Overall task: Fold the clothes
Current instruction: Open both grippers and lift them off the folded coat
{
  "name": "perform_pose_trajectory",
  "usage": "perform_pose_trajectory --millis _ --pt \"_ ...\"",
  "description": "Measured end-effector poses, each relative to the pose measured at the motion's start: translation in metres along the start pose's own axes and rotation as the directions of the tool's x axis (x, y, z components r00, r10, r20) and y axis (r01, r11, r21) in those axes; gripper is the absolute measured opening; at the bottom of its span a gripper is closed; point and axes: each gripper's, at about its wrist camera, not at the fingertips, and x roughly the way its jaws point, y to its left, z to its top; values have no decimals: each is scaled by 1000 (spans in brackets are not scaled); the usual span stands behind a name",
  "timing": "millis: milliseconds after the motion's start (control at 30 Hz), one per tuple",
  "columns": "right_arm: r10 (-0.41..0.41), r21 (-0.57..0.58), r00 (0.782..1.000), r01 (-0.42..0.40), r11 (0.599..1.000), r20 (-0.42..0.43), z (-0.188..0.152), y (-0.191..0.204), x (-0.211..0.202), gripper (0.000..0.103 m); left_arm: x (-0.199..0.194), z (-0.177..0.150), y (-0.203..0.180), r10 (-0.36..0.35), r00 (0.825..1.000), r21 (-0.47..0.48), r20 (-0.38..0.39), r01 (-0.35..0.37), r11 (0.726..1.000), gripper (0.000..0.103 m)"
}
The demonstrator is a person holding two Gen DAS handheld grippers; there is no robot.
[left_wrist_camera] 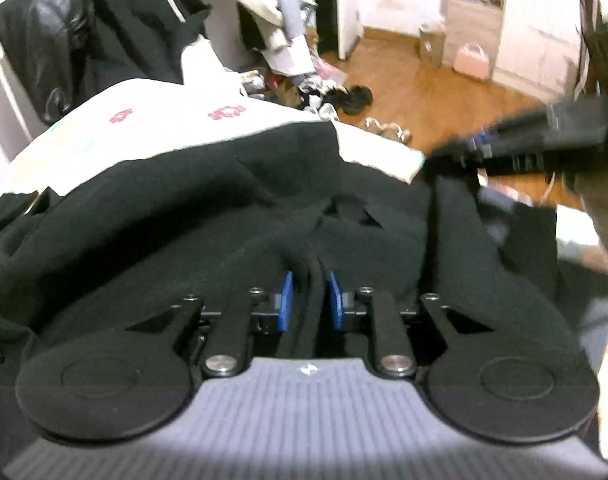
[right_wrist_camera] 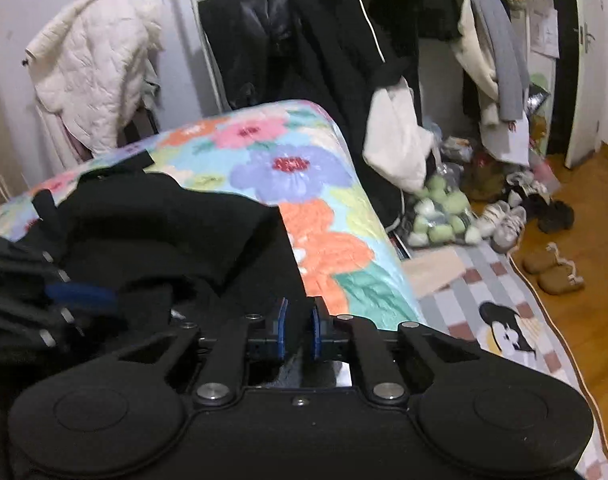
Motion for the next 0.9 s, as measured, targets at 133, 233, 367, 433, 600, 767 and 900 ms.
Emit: perform_pose_trajectory --millis 133,233,367,433,600,767,900 --pt "-110 -59 989 116 991 101 8 13 -21 43 -33 3 39 172 978 -140 121 -155 978 61" --pt "-75 -67 975 91 994 210 13 20 -36 45 -48 3 79 351 925 -282 146 -302 911 69" --pt "210 -28 944 -210 977 253 18 27 -32 52 -53 -22 133 470 881 -548 48 -370 750 73" --pt "265 -55 941 -259 964 210 18 40 -19 52 -53 -37 143 427 904 -589 -4 -347 730 73" --pt "257 -164 958 -236 958 126 16 66 0 53 -85 -64 128 415 909 -516 45 -334 789 73" --pt "180 -215 981 -163 963 65 11 81 -9 53 -116 -72 125 383 920 -483 81 -300 823 73" --pt "203 -264 976 -216 940 -75 17 108 -47 53 -128 -71 124 284 959 -463 20 -243 852 73"
